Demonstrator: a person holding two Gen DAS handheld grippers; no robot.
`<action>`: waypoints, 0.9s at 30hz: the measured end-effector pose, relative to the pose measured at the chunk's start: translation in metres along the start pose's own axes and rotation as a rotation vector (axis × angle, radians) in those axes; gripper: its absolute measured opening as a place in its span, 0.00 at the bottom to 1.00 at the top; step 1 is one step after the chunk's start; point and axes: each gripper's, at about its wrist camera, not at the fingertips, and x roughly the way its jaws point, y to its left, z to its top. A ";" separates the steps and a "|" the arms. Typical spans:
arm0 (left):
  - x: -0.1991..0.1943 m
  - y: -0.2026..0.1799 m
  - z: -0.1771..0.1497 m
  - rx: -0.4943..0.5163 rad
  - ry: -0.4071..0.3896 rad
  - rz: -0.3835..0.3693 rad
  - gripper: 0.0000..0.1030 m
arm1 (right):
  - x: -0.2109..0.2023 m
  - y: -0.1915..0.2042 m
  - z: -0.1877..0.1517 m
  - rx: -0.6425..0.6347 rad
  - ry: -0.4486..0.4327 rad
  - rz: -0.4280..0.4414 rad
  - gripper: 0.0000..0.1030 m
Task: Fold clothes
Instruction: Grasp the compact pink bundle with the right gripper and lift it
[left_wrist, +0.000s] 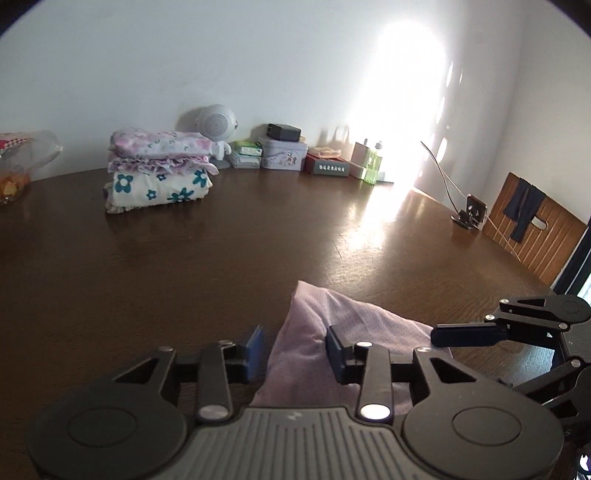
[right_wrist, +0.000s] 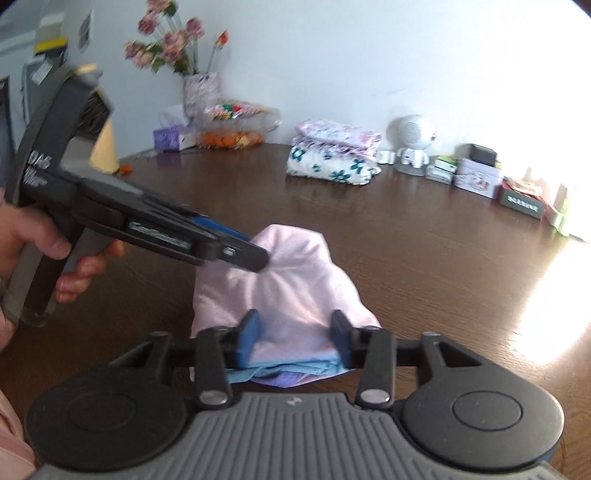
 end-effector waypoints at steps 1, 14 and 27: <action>-0.002 0.000 0.001 0.003 -0.003 0.003 0.35 | -0.004 -0.003 0.001 0.020 -0.009 0.005 0.48; -0.020 0.004 0.006 -0.040 -0.037 0.037 0.66 | -0.016 -0.012 0.001 0.123 -0.021 0.013 0.60; -0.066 0.011 0.026 -0.069 -0.037 -0.085 1.00 | -0.033 -0.046 -0.010 0.581 0.007 0.114 1.00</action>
